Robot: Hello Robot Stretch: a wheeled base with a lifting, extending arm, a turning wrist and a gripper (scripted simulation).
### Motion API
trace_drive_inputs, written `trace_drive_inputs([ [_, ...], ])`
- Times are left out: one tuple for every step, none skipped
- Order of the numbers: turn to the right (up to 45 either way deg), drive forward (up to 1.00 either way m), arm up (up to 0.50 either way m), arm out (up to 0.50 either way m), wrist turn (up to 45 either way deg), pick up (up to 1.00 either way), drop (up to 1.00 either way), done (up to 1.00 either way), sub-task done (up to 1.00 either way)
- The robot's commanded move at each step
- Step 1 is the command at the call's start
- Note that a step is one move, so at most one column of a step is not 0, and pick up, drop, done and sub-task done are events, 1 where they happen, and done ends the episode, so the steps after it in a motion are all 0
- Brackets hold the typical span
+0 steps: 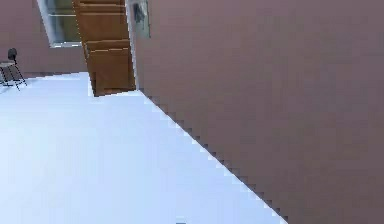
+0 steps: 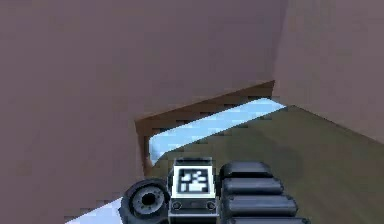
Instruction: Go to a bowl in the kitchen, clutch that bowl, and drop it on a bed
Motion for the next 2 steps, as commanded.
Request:
trace_drive_inputs([
  [45.0,0.00,0.00,0.00,0.0,0.00,0.00,0.00,0.00],
  [45.0,0.00,0.00,0.00,0.0,0.00,0.00,0.00,0.00],
])
